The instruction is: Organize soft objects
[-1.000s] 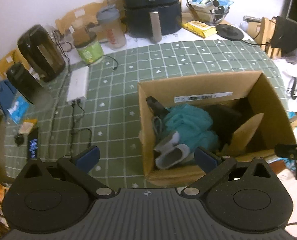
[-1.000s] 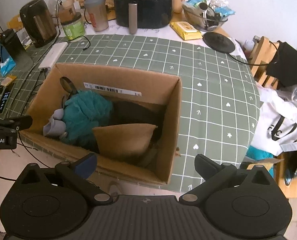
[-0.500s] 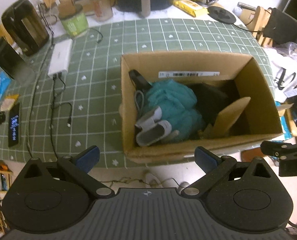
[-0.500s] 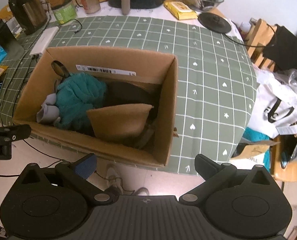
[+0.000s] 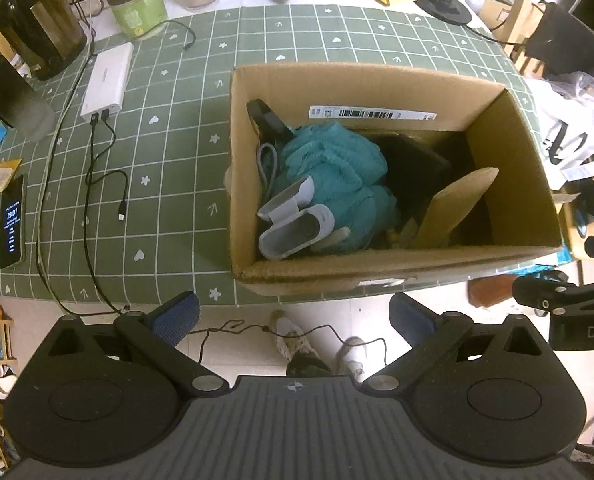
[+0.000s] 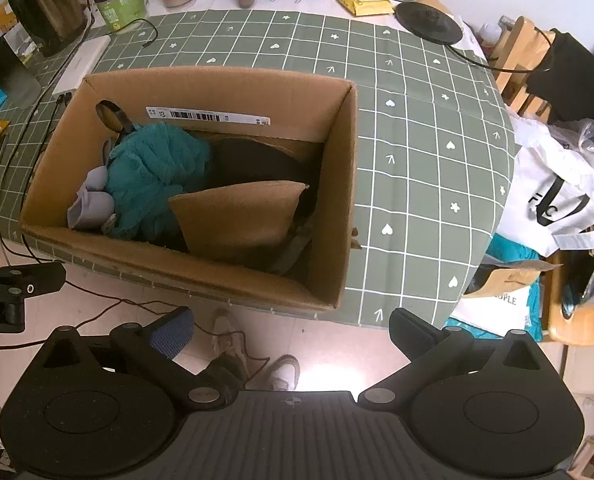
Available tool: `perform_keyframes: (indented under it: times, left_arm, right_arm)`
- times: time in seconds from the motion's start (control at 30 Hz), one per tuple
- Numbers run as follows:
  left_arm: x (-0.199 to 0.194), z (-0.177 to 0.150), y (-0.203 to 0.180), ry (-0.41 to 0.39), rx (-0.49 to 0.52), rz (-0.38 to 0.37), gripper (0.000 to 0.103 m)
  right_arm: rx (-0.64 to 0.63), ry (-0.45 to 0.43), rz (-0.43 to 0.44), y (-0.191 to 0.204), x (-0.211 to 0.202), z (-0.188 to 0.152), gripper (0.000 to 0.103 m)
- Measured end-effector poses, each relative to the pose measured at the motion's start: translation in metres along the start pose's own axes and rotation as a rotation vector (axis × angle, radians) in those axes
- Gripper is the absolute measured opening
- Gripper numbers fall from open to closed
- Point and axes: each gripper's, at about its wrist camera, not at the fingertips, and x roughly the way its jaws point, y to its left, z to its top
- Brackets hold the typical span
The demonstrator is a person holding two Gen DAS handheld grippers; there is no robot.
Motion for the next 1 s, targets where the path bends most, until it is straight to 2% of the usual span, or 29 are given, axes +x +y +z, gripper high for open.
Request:
perform_keyframes:
  times: [1.0]
  left_arm:
    - [-0.0010, 0.0011, 0.0029, -0.001, 0.000, -0.025, 0.103]
  right_arm:
    - [0.014, 0.001, -0.004, 0.0042, -0.0003, 0.0007, 0.103]
